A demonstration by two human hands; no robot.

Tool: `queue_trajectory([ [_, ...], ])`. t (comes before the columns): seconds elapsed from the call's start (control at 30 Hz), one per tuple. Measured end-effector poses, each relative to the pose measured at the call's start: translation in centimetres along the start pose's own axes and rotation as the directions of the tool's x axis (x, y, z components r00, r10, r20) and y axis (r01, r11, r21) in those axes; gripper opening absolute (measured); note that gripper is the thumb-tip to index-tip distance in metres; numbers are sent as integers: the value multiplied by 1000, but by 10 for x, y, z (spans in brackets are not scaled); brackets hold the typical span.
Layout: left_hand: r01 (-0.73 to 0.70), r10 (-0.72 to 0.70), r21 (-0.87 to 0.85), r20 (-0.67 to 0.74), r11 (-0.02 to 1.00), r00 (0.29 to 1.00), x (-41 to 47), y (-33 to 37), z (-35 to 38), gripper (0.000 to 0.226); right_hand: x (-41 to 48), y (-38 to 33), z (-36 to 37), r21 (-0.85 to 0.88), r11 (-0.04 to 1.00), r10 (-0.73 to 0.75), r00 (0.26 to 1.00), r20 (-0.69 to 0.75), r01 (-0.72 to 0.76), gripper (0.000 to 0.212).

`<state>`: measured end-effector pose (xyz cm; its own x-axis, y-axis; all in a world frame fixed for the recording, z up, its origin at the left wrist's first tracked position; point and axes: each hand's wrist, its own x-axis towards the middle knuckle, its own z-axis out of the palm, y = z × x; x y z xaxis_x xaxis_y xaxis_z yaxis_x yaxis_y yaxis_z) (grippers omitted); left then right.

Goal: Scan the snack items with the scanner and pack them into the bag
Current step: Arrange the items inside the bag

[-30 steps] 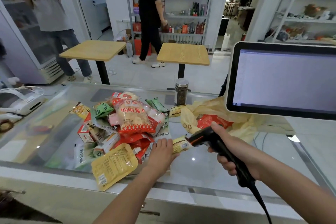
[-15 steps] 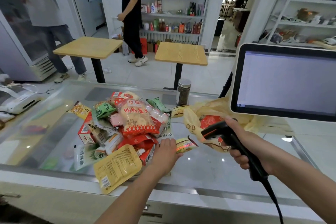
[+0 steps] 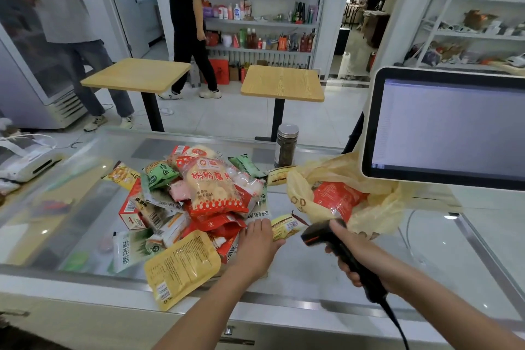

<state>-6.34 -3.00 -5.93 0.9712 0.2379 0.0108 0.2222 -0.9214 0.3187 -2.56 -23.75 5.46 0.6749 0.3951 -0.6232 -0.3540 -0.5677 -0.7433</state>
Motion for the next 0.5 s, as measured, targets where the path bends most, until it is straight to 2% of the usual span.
queue_trajectory([
  [0.13, 26, -28, -116, -15, 993, 1000, -2, -3, 2, 53, 31, 31, 12, -26, 999, -28, 999, -40, 27, 77],
  [0.27, 29, -40, -237, -39, 971, 998, -3, -4, 1, 56, 47, 41, 14, 36, 999, -20, 996, -83, 23, 72],
  [0.33, -7, -16, -254, -89, 967, 996, -5, 1, -3, 56, 49, 40, 11, -121, 992, -43, 989, -141, 26, 65],
  [0.4, -65, 19, -251, -180, 966, 983, -5, 7, -8, 56, 49, 41, 5, -463, 886, -145, 959, -242, 17, 67],
  [0.43, -100, 42, -249, -227, 963, 973, -4, 11, -11, 56, 46, 40, 1, -594, 805, -233, 923, -305, 7, 64],
  [0.47, -138, 74, -231, -265, 963, 961, -2, 16, -15, 58, 44, 37, -2, -639, 769, -333, 869, -365, 26, 57],
  [0.5, -175, 115, -189, -292, 966, 950, 1, 20, -16, 59, 43, 32, -5, -620, 780, -416, 811, -410, 87, 48],
])
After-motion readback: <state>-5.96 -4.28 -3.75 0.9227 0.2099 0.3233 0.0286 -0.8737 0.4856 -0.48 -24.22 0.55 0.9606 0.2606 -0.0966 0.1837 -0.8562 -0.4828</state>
